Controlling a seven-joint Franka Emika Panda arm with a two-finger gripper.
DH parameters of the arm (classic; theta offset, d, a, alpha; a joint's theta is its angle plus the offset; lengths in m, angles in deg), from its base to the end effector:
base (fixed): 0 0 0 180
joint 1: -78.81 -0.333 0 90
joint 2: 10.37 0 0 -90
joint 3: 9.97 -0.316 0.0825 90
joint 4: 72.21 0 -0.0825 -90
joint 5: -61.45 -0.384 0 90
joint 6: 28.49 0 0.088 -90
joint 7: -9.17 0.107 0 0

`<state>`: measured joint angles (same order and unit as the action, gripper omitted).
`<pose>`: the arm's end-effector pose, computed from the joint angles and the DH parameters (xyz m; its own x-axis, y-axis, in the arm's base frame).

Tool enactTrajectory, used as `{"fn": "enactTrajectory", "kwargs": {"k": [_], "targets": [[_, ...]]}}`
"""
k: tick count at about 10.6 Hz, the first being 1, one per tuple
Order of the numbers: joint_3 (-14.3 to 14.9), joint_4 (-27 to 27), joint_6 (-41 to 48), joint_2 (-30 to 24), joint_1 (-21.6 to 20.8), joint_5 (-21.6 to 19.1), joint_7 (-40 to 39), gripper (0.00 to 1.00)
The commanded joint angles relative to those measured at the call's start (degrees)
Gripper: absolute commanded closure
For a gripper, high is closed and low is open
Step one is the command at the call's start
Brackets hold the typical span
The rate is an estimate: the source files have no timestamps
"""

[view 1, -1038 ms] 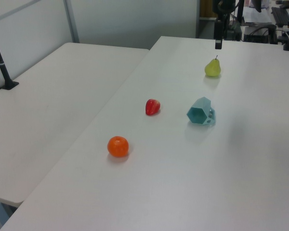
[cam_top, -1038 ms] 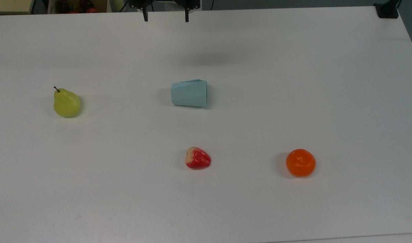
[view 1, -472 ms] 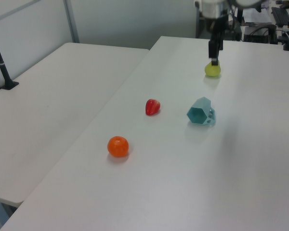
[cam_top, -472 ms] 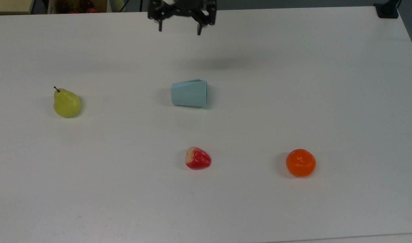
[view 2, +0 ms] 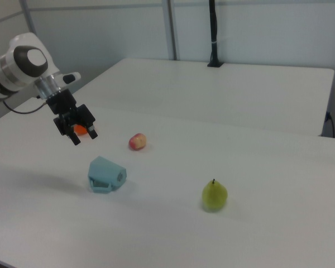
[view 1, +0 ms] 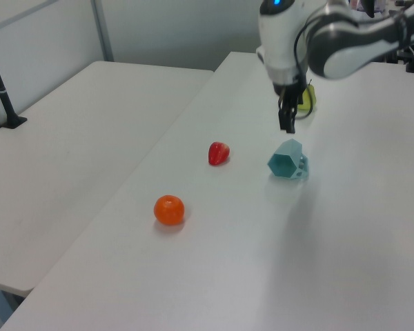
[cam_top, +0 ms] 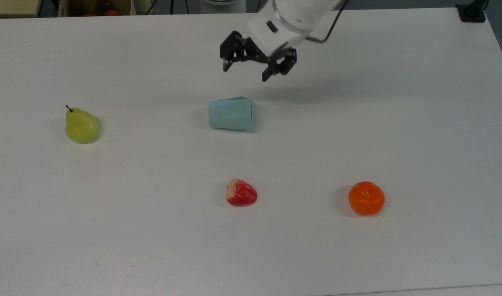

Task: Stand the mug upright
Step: 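Move the gripper down toward the light-blue mug lying on its side, then close the gripper on the mug's rim end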

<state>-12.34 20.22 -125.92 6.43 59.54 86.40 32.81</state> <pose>0.5986 0.1918 0.4484 0.9975 0.0571 -0.0416 0.0696 -0.8947 0.4412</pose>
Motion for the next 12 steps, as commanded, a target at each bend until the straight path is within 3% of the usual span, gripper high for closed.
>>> {"fn": "enactTrajectory", "kwargs": {"k": [1, 3, 9, 12], "targets": [[0.1, 0.1, -0.7, 3.9, -3.1, 6.6, 9.6, 0.00], [0.1, 0.1, -0.4, 7.4, -4.7, 10.5, 13.7, 0.00], [0.2, 0.2, -0.8, 12.2, -2.6, 12.9, 15.1, 0.00], [0.2, 0.2, -0.7, 13.2, -2.4, 14.1, 14.9, 0.17]]}}
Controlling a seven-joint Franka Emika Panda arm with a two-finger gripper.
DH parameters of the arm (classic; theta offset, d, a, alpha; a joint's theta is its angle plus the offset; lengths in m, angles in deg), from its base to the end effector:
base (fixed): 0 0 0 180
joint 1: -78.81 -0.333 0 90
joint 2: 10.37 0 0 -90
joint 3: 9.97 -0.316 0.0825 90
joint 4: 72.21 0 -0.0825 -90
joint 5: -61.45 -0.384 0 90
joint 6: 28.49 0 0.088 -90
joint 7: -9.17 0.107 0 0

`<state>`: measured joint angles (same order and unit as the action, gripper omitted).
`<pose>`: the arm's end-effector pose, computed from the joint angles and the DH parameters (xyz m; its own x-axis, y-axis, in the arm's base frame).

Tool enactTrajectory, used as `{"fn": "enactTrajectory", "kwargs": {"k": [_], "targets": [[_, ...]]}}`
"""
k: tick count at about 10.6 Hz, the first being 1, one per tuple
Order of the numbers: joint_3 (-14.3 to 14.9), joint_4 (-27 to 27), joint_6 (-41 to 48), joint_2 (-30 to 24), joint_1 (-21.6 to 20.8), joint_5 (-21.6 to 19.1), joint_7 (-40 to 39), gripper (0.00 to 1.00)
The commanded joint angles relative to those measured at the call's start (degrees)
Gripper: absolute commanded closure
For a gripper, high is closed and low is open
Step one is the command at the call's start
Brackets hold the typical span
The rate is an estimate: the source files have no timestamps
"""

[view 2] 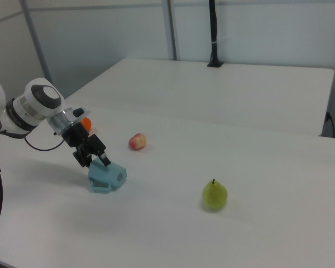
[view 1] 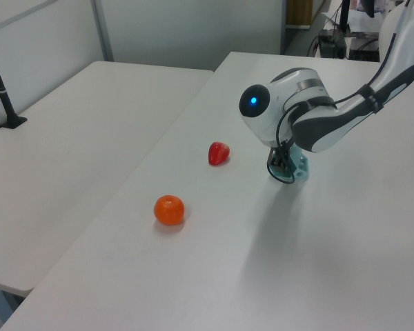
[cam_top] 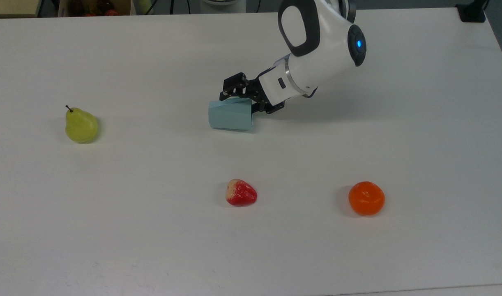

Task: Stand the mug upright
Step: 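Close the gripper on the mug's rim end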

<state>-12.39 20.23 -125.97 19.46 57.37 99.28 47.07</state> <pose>0.6126 0.2040 0.3126 0.9989 -0.0245 -0.0391 0.0078 -0.7454 0.6666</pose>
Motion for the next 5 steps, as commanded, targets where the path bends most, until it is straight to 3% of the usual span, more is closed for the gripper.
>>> {"fn": "enactTrajectory", "kwargs": {"k": [1, 3, 5], "targets": [[0.3, 0.2, -0.6, 0.2, -0.2, 1.3, 0.5, 0.26], [0.3, 0.2, -0.3, 0.1, -0.2, 1.3, 0.3, 0.56], [0.3, 0.2, 0.1, -0.1, 0.2, 1.2, 0.3, 0.76]]}}
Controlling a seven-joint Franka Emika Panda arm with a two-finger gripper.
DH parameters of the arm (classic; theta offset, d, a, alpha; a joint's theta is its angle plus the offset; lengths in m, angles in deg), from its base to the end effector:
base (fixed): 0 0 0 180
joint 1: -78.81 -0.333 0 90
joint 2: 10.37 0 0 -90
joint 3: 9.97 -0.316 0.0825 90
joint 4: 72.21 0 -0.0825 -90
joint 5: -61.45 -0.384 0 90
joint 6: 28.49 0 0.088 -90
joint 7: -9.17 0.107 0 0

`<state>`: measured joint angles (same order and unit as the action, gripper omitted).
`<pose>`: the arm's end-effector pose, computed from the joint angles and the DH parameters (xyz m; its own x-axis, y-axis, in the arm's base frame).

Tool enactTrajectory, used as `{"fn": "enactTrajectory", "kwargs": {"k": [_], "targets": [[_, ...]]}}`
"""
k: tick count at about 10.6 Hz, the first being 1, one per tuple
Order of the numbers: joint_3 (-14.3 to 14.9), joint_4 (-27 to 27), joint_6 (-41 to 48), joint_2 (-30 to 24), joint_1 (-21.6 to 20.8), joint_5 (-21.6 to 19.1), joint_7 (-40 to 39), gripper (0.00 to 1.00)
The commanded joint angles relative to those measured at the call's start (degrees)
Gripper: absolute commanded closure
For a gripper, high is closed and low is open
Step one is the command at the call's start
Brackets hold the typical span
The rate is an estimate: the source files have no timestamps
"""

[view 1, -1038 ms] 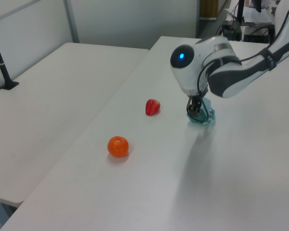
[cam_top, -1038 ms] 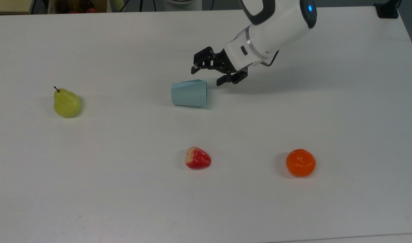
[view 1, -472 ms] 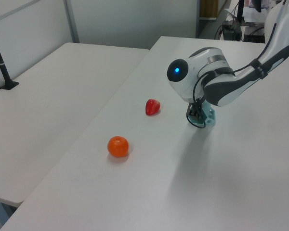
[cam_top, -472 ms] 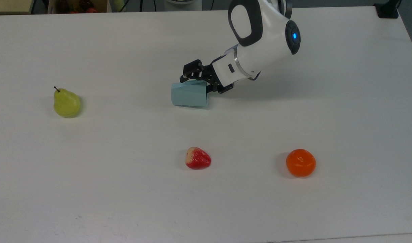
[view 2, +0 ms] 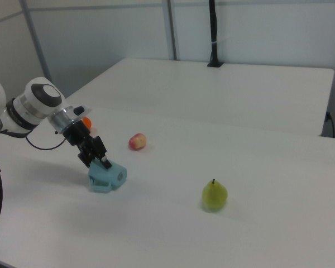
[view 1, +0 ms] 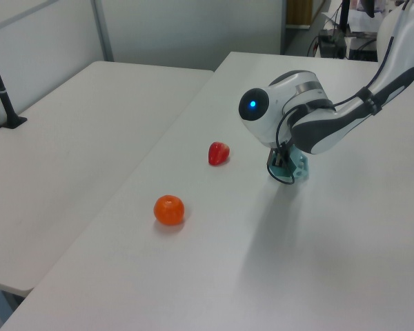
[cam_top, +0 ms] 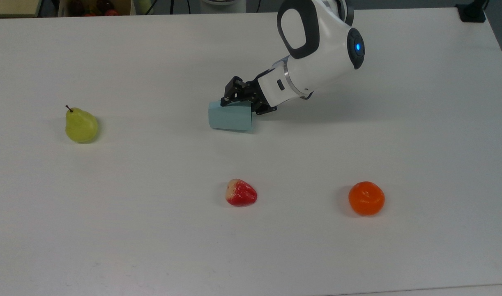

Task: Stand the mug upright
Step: 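Close the gripper on the mug's rim end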

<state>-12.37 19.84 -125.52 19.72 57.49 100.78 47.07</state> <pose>0.6155 0.2008 0.3137 0.9993 -0.0180 -0.0321 0.0088 -0.7290 0.6845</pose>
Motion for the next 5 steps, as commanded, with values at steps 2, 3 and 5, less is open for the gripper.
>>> {"fn": "enactTrajectory", "kwargs": {"k": [2, 3, 5], "targets": [[0.3, 0.5, 0.3, -0.8, 0.1, -0.3, 0.2, 0.83], [0.6, 0.4, 0.3, -1.2, 0.1, -0.3, 0.2, 0.85], [0.6, 0.3, 0.9, -2.6, 1.0, -0.6, -2.1, 0.92]]}}
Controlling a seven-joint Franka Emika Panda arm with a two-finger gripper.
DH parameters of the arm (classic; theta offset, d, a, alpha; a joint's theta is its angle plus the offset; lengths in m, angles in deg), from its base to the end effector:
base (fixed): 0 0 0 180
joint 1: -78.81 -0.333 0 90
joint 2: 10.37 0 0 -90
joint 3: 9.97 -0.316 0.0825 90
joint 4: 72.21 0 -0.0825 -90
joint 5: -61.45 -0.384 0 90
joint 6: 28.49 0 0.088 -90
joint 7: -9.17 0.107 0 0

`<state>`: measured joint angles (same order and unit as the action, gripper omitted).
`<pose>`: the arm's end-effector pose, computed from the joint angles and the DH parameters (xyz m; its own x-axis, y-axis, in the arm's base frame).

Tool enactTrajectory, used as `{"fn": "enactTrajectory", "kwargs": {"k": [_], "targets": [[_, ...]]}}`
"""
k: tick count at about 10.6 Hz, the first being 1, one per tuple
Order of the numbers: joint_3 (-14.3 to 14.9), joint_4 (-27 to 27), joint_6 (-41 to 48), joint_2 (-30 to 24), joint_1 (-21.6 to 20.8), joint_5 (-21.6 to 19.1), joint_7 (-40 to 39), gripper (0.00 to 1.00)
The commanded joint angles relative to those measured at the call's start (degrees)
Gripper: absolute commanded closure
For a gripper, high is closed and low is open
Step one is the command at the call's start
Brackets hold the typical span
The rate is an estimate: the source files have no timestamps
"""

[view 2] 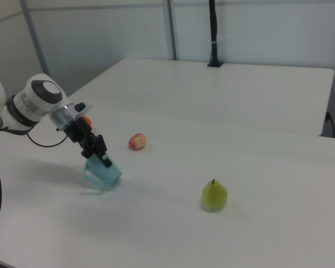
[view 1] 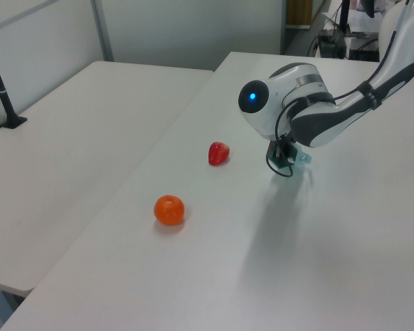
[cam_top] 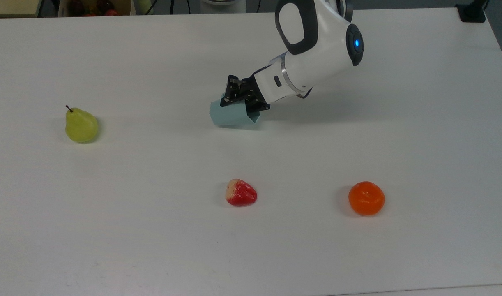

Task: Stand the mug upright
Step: 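Close the gripper on the mug's rim end, then rotate the held mug upward so its base rests on the table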

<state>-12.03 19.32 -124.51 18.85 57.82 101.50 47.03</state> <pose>0.6191 0.1924 0.3277 0.9994 -0.0317 -0.0146 -0.0126 -0.7191 0.6948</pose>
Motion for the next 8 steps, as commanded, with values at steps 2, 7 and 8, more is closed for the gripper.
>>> {"fn": "enactTrajectory", "kwargs": {"k": [2, 7, 8], "targets": [[0.2, 0.8, -0.1, -3.3, 1.8, -2.4, -5.8, 1.00], [0.3, -0.4, -4.4, -8.5, 6.7, -18.4, -17.8, 1.00], [0.3, -0.2, -6.9, -9.5, 8.1, -24.3, -21.9, 1.00]]}}
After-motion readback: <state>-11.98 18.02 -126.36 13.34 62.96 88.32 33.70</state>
